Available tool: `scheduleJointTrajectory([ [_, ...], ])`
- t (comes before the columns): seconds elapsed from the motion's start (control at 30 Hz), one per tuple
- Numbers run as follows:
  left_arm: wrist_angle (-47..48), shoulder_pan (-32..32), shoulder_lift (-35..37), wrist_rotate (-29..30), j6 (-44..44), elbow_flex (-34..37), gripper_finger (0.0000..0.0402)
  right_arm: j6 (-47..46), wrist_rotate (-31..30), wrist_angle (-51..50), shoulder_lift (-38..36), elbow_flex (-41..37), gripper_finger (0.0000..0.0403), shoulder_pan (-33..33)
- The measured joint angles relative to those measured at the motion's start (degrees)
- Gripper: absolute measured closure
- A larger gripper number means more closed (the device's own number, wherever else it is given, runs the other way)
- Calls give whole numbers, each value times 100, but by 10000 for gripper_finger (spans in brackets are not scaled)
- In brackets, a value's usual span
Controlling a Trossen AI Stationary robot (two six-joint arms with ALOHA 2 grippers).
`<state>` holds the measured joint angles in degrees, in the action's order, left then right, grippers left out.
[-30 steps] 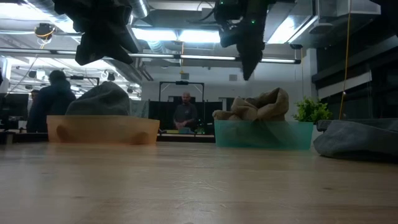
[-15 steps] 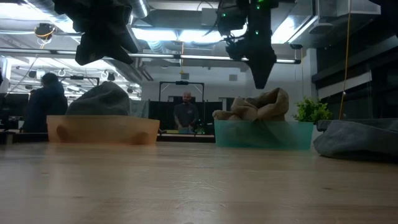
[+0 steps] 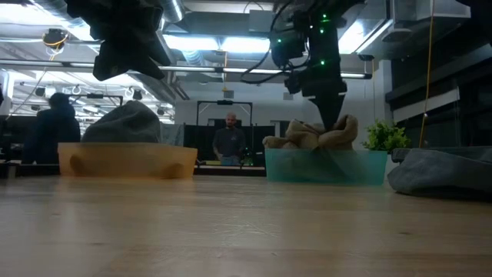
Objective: Pick & Place hat
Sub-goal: Put the brown cap into the green bin
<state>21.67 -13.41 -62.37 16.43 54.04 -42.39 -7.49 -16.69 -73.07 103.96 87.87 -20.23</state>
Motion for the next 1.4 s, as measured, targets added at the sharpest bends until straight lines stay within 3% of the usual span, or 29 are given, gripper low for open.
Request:
scheduleJointTrajectory([
  [0.23, -1, 1, 0, -1, 2, 0, 290, 162, -736, 482, 0, -81, 233, 4],
  [0.57, 0, 1, 0, -155, -22, 0, 290, 214, -827, 973, 0, -81, 381, 0],
  [0.87, 0, 2, 0, -155, -32, 0, 290, -355, -1809, 1357, 0, -81, 369, 0],
  [1.4, 0, 2, 0, -153, -82, 0, 290, -893, -1858, 2718, 0, -81, 365, -209],
])
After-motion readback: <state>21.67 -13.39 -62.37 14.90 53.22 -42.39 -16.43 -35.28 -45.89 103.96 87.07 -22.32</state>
